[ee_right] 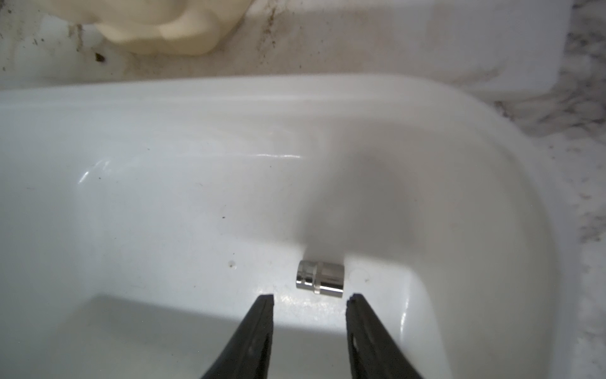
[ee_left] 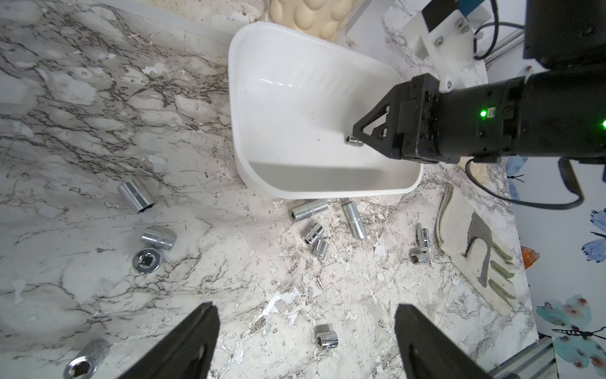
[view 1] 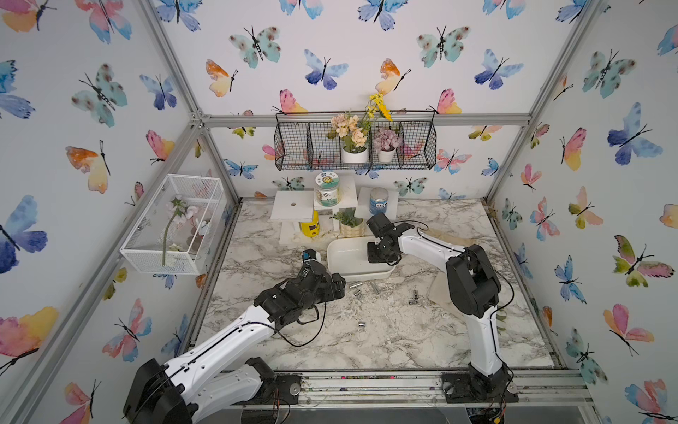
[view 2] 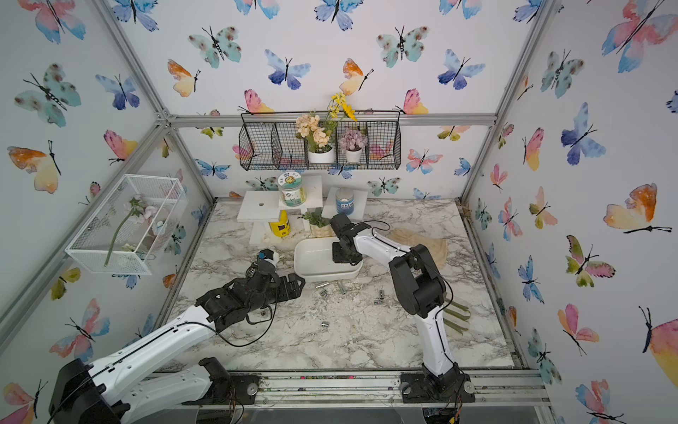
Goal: Put the socket on the desktop into the storage box
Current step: Place the socket head in the storage box, then pick up the socket head from the center of the board.
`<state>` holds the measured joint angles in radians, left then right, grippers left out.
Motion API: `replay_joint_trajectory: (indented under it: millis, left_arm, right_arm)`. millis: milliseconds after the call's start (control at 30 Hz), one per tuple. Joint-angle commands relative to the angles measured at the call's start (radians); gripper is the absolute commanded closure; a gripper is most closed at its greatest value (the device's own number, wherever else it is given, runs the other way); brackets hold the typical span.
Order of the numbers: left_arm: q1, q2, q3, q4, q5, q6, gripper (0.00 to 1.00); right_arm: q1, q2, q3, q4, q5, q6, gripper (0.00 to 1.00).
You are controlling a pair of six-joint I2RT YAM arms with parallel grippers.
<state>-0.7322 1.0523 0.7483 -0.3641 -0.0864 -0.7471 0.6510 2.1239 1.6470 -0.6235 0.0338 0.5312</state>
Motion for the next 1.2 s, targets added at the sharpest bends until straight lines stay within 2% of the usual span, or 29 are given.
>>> replay_joint_trajectory:
  millis: [0, 200, 633, 933, 1167]
  left_arm:
    - [0.007, 0.041, 0.052, -0.010, 0.008, 0.035, 0.11]
    - [0.007, 0.082, 0.077, 0.005, 0.042, 0.054, 0.11]
    - [-0.002, 0.180, 0.106, 0.048, 0.210, 0.102, 0.11]
    - [-0.103, 0.233, 0.104, 0.107, 0.211, 0.090, 0.11]
    - [-0.171, 0.291, 0.119, 0.143, 0.211, 0.086, 0.11]
  right_arm:
    - [0.010, -0.078, -0.029, -0.016, 0.022, 0.010, 0.56]
    - [0.010, -0.217, -0.124, 0.016, 0.006, 0.006, 0.55]
    - [0.010, -0.495, -0.388, 0.062, -0.007, -0.002, 0.50]
    - [0.010, -0.629, -0.518, 0.014, 0.060, 0.010, 0.48]
    - [0.010, -0.676, -0.611, -0.001, 0.079, 0.038, 0.47]
